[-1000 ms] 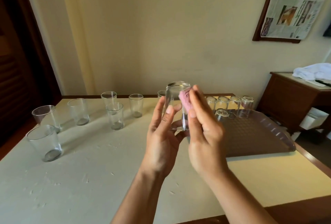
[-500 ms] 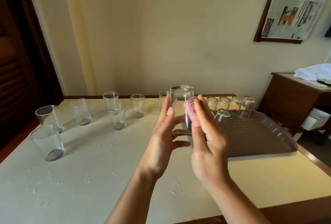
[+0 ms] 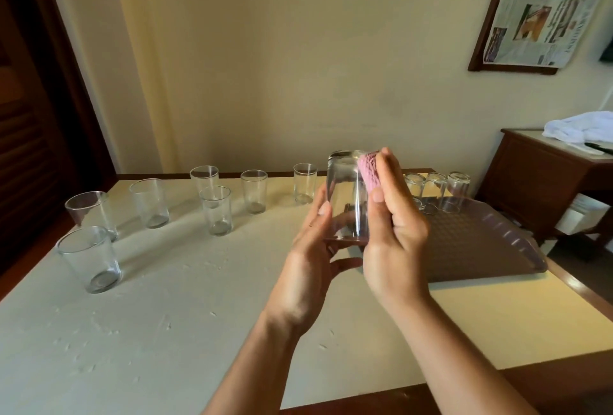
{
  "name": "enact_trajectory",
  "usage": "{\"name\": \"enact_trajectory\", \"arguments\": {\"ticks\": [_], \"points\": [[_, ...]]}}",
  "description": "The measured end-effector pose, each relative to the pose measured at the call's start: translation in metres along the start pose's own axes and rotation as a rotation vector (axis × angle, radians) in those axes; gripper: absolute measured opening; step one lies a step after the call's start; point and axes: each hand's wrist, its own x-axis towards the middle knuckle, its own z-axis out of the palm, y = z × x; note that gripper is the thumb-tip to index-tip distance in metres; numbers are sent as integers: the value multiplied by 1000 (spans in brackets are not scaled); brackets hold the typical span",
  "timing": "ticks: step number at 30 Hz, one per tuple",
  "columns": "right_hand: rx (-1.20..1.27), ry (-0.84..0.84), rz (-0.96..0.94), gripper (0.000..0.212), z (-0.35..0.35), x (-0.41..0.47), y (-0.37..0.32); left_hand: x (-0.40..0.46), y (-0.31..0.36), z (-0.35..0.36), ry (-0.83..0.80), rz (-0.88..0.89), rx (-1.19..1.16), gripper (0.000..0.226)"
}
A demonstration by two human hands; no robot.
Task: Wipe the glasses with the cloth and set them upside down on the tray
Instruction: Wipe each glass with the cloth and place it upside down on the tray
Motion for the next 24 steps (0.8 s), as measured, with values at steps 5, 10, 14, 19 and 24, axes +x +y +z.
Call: {"name": "enact_trajectory", "arguments": {"ticks": [5, 10, 14, 19, 24], "points": [[-42, -75, -28, 42, 2, -25, 0, 10, 8, -1, 53, 9, -133, 58], [-31, -46, -32, 42, -1, -8, 3, 8, -2, 8, 62, 72, -124, 64], [-21, 30, -2, 43, -2, 2, -2, 10, 7, 7, 11, -43, -104, 40], [-73, -31, -51, 41, 2, -28, 3, 15, 2, 4, 90, 16, -177, 43], [2, 9, 82, 41, -11, 6, 9, 6, -7, 14, 32, 186, -106, 63]]}}
